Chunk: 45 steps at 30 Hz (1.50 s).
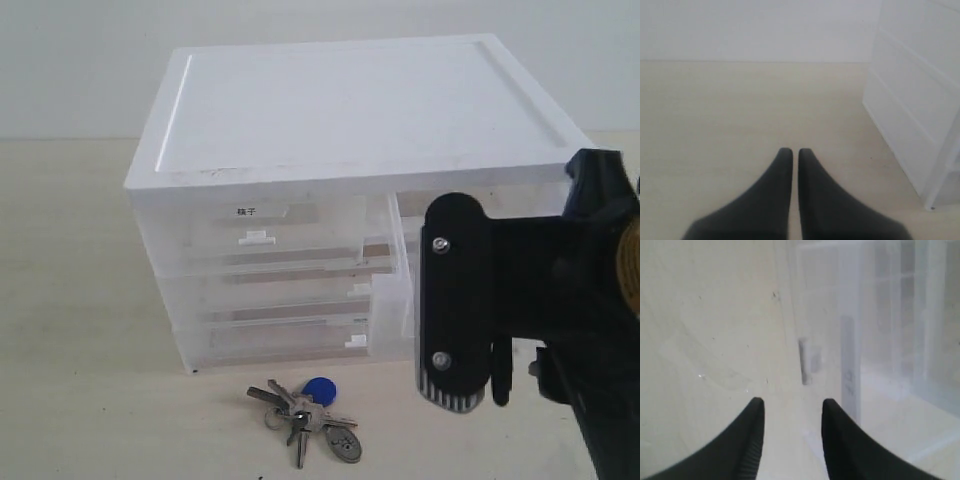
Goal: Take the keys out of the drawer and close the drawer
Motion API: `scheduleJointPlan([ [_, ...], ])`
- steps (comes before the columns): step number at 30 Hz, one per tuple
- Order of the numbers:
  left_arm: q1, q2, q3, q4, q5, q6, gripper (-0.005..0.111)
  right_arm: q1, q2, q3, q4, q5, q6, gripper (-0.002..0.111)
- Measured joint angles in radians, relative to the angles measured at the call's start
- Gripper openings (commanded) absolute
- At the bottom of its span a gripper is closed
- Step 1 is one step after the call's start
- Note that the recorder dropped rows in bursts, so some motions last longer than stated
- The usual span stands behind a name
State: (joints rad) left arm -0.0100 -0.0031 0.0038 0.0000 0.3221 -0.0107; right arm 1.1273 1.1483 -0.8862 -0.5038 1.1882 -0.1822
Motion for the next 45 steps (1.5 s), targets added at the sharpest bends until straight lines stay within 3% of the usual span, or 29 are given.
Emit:
scheduleJointPlan([
  [12, 0.000, 0.000, 0.000, 0.000, 0.000, 0.000, 0.005, 0.000, 0.000, 0.000, -0.225, 0.032, 0.222, 0.035],
  [17, 0.000, 0.000, 0.000, 0.000, 0.000, 0.000, 0.005, 0.000, -0.041, 0.000, -0.385, 0.028, 0.505, 0.033],
  [23, 0.000, 0.000, 0.000, 0.000, 0.000, 0.000, 0.005, 0.000, -0.199, 0.000, -0.447, 0.025, 0.851, 0.000],
  [30, 0.000, 0.000, 0.000, 0.000, 0.000, 0.000, 0.005, 0.000, -0.361, 0.011, -0.138, 0.028, 0.771, 0.000],
  [34, 0.000, 0.000, 0.000, 0.000, 0.000, 0.000, 0.005, 0.000, -0.377, 0.104, -0.050, 0.029, 0.728, 0.000],
  [38, 0.000, 0.000, 0.000, 0.000, 0.000, 0.000, 0.005, 0.000, -0.345, 0.199, -0.052, 0.035, 0.744, 0.000],
  [45, 0.000, 0.000, 0.000, 0.000, 0.000, 0.000, 0.005, 0.000, -0.334, 0.228, -0.230, 0.035, 0.900, 0.000],
])
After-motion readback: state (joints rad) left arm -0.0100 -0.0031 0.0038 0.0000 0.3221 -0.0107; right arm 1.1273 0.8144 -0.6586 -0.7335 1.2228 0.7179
